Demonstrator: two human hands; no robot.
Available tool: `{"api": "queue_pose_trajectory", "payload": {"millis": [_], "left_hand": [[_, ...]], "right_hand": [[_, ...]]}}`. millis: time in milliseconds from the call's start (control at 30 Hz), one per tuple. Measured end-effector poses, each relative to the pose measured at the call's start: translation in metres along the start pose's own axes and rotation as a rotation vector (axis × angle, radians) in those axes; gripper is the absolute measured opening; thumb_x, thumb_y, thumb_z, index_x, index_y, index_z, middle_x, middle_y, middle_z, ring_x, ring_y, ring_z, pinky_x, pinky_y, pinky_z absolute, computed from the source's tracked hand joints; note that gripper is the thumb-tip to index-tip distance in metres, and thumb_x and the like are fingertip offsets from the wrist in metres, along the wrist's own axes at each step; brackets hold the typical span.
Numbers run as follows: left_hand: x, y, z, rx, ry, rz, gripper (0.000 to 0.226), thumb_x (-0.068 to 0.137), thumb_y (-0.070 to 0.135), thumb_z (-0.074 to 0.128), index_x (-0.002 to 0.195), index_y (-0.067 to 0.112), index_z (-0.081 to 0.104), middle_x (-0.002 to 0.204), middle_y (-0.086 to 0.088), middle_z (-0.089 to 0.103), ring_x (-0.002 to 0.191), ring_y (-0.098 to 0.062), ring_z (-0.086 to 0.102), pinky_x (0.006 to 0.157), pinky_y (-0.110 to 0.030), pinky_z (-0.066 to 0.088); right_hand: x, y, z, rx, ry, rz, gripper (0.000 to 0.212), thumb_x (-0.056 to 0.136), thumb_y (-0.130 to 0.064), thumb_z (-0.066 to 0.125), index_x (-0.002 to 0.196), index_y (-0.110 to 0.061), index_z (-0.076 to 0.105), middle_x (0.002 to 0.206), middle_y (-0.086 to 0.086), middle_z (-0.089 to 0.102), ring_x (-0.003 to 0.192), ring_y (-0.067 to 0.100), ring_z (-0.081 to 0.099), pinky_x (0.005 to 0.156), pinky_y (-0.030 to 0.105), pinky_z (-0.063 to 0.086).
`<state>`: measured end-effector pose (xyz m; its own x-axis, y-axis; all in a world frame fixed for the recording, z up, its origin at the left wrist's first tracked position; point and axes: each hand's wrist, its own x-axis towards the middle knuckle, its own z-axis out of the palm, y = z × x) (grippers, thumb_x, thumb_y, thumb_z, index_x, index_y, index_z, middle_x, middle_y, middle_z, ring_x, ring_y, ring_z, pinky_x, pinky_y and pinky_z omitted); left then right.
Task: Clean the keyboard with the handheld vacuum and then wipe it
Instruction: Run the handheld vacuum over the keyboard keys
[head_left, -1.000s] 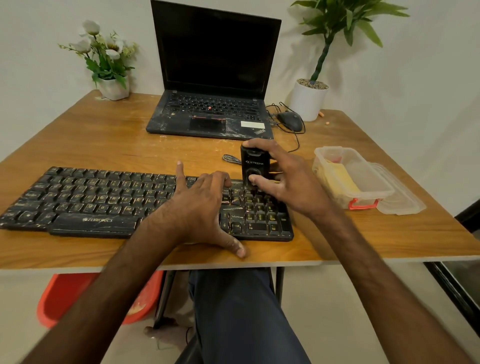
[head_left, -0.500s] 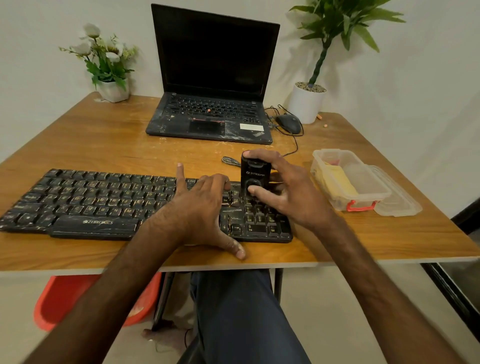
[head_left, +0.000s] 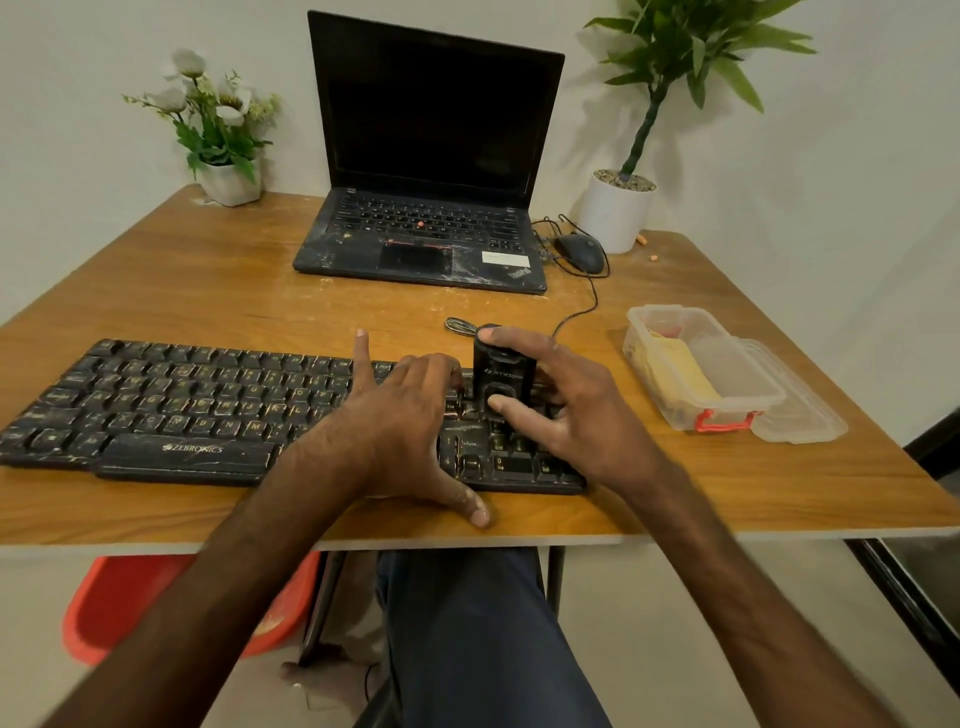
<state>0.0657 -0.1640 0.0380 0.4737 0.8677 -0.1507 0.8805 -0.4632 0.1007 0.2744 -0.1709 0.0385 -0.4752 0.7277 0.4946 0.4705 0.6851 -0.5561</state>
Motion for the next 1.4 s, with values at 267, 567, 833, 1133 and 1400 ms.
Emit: {"api": "queue_pose_trajectory", "payload": {"millis": [267,567,833,1133,1400], "left_hand": [[0.000,0.002,0.000,-0.001,-0.008,-0.009,0.136,0.043,0.098,0.056,0.144,0.019,0.008,0.154,0.000,0.027,0.149,-0.018,0.019,0.113,-0.068,-0.018],[0.000,0.001,0.000,-0.021,-0.011,-0.024,0.139,0.044,0.097,0.058,0.145,0.017,0.008,0.156,0.001,0.026,0.150,-0.017,0.017,0.112,-0.068,-0.019],[0.001,0.002,0.000,0.017,-0.026,-0.005,0.135,0.043,0.098,0.055,0.143,0.018,0.010,0.153,0.001,0.028,0.148,-0.017,0.020,0.113,-0.069,-0.016],[0.000,0.001,-0.001,-0.013,-0.025,-0.016,0.136,0.042,0.098,0.055,0.144,0.016,0.017,0.152,0.003,0.029,0.148,-0.015,0.020,0.111,-0.069,-0.019],[0.002,0.003,-0.001,0.004,-0.034,-0.015,0.138,0.042,0.098,0.055,0.145,0.016,0.015,0.153,0.002,0.028,0.149,-0.016,0.020,0.111,-0.069,-0.019]], "right_hand": [[-0.023,-0.007,-0.011,0.053,-0.061,0.016,0.058,0.090,-0.016,0.070,0.138,-0.035,0.043,0.129,-0.013,0.054,0.115,0.011,0.059,0.083,0.028,0.058],[0.008,0.006,-0.008,-0.014,-0.016,0.065,0.056,0.091,-0.017,0.068,0.139,-0.030,0.042,0.129,-0.013,0.052,0.114,0.010,0.058,0.079,0.033,0.060],[-0.030,-0.005,-0.013,0.054,-0.003,0.030,0.059,0.089,-0.016,0.071,0.138,-0.035,0.043,0.126,-0.022,0.052,0.113,0.008,0.059,0.081,0.022,0.057],[0.004,0.014,-0.010,-0.003,0.004,0.116,0.058,0.091,-0.017,0.069,0.139,-0.034,0.042,0.131,-0.008,0.052,0.114,0.010,0.057,0.079,0.033,0.060],[-0.029,-0.003,-0.008,0.050,0.005,0.041,0.061,0.090,-0.021,0.070,0.138,-0.042,0.040,0.126,-0.027,0.050,0.113,0.008,0.059,0.080,0.025,0.058]]}}
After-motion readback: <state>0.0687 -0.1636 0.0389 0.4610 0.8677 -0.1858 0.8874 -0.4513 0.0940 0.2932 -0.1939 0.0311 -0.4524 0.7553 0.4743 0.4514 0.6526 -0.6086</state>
